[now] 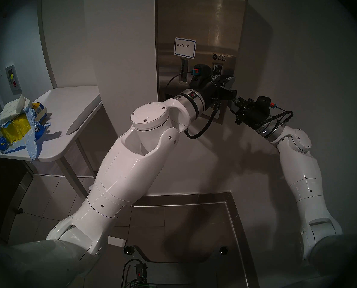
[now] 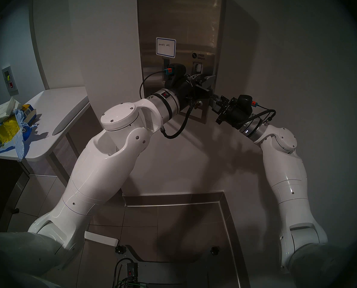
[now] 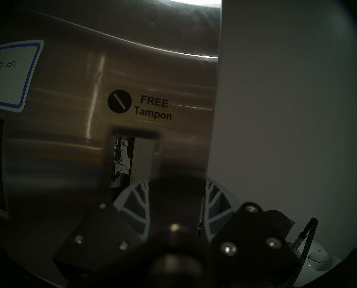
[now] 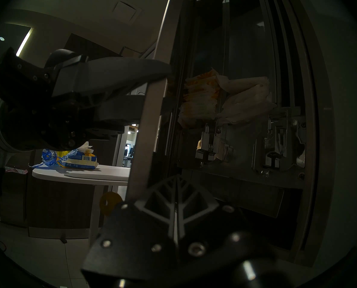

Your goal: Open the dispenser door, put the pads inside, close the door

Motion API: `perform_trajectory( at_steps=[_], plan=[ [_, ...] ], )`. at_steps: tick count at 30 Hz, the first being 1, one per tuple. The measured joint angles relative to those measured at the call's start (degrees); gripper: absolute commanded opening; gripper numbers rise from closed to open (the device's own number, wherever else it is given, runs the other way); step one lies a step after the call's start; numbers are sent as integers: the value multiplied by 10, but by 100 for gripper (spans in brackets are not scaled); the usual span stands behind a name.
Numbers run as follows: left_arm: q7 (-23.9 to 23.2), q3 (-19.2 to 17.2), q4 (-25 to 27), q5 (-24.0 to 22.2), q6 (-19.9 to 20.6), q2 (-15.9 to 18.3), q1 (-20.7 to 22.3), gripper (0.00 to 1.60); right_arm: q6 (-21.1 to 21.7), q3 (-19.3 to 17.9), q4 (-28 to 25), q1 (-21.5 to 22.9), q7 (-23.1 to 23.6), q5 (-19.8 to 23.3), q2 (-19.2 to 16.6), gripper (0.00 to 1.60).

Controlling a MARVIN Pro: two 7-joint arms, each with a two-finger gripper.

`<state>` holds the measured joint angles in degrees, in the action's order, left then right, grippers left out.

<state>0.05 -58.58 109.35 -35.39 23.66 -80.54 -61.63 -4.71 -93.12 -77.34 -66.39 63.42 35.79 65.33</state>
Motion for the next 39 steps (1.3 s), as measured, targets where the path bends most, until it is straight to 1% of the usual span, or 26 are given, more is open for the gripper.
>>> perform_trajectory(
  at_steps=[11,17,23,27,34,39],
  plan=[
    [-4,-6,9,-5,3,4,-7,0,-2,0,-2,-8,-48,-47,-3,0],
    [-10,-16,34,-13,11,20,-21,0,-5,-15,-34,-36,-76,-67,-6,0],
    [-19,-31,63,-25,22,40,-38,0,-5,-24,-58,-62,-93,-78,-6,0],
    [-24,-42,79,-31,29,53,-47,0,-5,-25,-69,-72,-98,-80,-3,0],
    [-32,-63,108,-46,41,76,-65,0,-4,-25,-71,-76,-99,-78,1,0],
    [-41,-84,133,-61,49,100,-81,0,-4,-25,-73,-76,-99,-78,2,0]
  ],
)
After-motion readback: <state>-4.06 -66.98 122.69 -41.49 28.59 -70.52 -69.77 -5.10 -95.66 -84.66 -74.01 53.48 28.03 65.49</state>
